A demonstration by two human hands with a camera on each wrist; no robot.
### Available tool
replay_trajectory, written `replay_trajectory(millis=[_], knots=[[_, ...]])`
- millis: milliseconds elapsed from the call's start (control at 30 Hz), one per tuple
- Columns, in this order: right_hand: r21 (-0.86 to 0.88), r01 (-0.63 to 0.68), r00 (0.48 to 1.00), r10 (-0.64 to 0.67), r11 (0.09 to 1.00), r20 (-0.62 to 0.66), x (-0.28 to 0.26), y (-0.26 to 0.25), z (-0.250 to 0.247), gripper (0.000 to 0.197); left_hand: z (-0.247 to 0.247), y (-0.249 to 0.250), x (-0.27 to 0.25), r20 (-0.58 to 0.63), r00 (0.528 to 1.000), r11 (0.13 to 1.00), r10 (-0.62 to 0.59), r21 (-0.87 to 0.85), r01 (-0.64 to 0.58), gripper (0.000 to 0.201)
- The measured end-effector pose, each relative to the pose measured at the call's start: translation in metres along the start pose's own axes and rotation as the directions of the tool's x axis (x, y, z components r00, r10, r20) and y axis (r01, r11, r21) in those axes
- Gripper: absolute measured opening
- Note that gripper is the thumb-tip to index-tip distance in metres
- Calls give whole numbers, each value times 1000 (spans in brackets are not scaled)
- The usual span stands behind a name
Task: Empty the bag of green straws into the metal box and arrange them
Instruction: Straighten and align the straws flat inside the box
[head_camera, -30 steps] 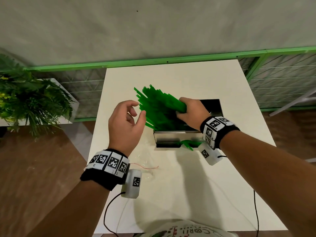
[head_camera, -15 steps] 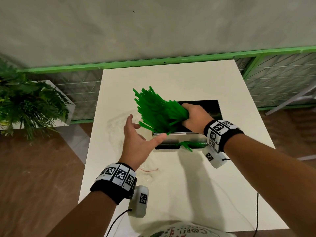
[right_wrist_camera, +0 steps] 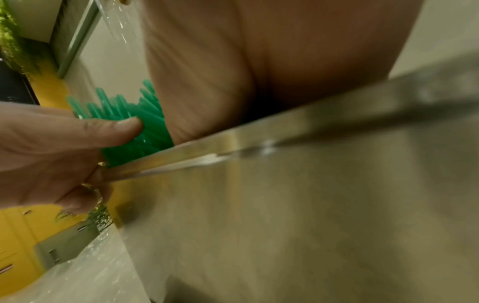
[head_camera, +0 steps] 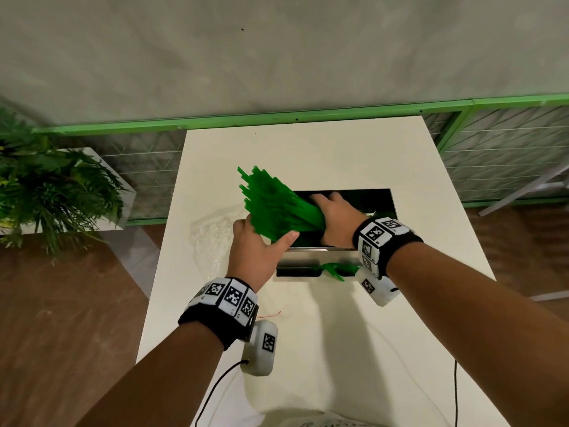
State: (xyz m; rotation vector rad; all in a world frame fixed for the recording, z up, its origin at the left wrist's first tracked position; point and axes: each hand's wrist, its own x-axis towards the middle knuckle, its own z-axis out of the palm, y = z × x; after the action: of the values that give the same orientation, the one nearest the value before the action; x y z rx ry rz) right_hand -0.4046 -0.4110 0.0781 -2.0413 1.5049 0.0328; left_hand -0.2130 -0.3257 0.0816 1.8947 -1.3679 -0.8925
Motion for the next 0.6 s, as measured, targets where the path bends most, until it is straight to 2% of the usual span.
replay_trajectory(millis=[100,200,300,400,500,600], knots=[[25,2,1000,-1,1000,-3,0,-1,3,91,0,1,0,21,999,999,37,-9,-37,54],[29,14,1000,-13,999,-26,0,-2,2,95,-2,1,-2,45,998,994,44,-99,-40,49],[15,28,998,-28,999,-48,2,-5,3,84,-3,0,1,96,995,966,-10,-255,34,68],[62,43,997,-39,997,-69,2,-10,4,69,-1,5,6,165,984,902,-61,-414,125,86],[113,29,998,-24,993,-52,0,-11,3,57,0,12,12,219,971,850,-98,-490,196,80],[145,49,997,-40,988,-64,-1,-15,3,69,0,14,16,255,962,837,-96,-503,217,74]])
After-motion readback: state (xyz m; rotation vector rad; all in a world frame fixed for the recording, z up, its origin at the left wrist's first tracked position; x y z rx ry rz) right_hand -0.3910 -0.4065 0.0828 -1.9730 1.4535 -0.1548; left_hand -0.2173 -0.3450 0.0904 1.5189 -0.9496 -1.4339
